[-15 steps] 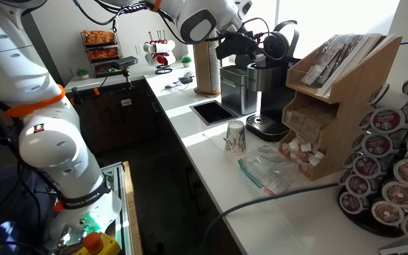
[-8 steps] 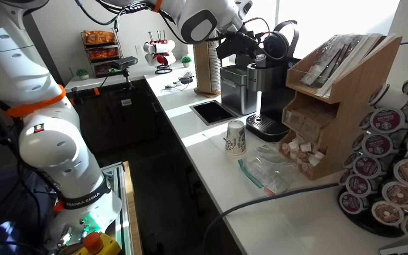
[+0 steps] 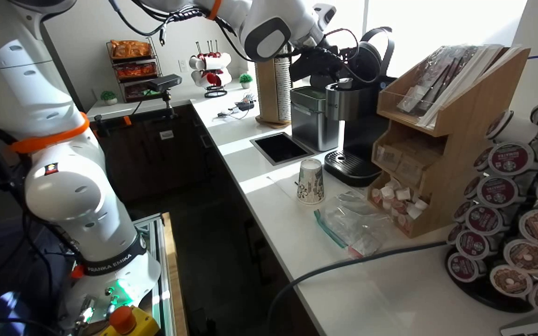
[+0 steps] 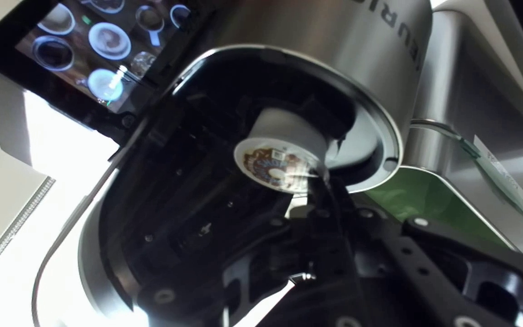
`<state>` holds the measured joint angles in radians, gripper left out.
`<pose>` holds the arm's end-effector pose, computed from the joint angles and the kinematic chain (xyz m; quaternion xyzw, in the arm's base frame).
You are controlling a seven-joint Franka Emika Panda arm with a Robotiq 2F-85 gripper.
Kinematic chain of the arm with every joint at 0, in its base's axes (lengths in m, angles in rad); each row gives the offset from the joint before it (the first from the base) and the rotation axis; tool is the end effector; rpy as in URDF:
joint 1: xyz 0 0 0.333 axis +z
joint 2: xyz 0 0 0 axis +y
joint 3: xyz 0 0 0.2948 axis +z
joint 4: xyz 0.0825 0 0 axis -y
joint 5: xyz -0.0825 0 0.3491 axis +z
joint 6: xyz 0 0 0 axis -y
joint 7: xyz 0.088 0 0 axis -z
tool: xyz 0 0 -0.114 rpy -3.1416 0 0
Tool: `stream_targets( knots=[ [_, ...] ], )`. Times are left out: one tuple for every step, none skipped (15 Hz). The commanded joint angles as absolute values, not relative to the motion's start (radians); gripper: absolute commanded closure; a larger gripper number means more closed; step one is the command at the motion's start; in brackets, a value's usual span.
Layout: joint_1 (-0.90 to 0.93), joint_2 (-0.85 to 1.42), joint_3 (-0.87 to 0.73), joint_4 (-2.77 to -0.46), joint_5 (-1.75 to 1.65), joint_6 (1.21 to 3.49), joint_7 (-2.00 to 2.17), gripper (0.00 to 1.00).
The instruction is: Put the white object inside the coffee machine
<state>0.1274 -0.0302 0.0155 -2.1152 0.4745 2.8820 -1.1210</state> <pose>0.5560 0.0543 0.5082 0.8326 0.3792 0.4004 0.0505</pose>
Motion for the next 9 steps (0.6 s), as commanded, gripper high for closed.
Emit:
stream_targets(
  knots=[
    [0.131, 0.000, 0.021, -2.088, 0.461, 2.884, -1.092, 0.99],
    [0.130, 0.006, 0.020, -2.081, 0.461, 2.881, -1.087, 0.99],
    [0.130, 0.009, 0.020, -2.078, 0.462, 2.882, -1.086, 0.99],
    [0.131, 0.012, 0.020, -2.076, 0.464, 2.882, -1.084, 0.99],
    [0.131, 0.013, 0.020, -2.075, 0.465, 2.881, -1.082, 0.99],
    [0.131, 0.013, 0.020, -2.076, 0.464, 2.882, -1.078, 0.99],
    [0.131, 0.013, 0.020, -2.077, 0.465, 2.884, -1.076, 0.99],
    [0.131, 0.011, 0.020, -2.080, 0.468, 2.889, -1.075, 0.71],
    [0.132, 0.008, 0.020, -2.082, 0.470, 2.888, -1.073, 0.70]
  ],
)
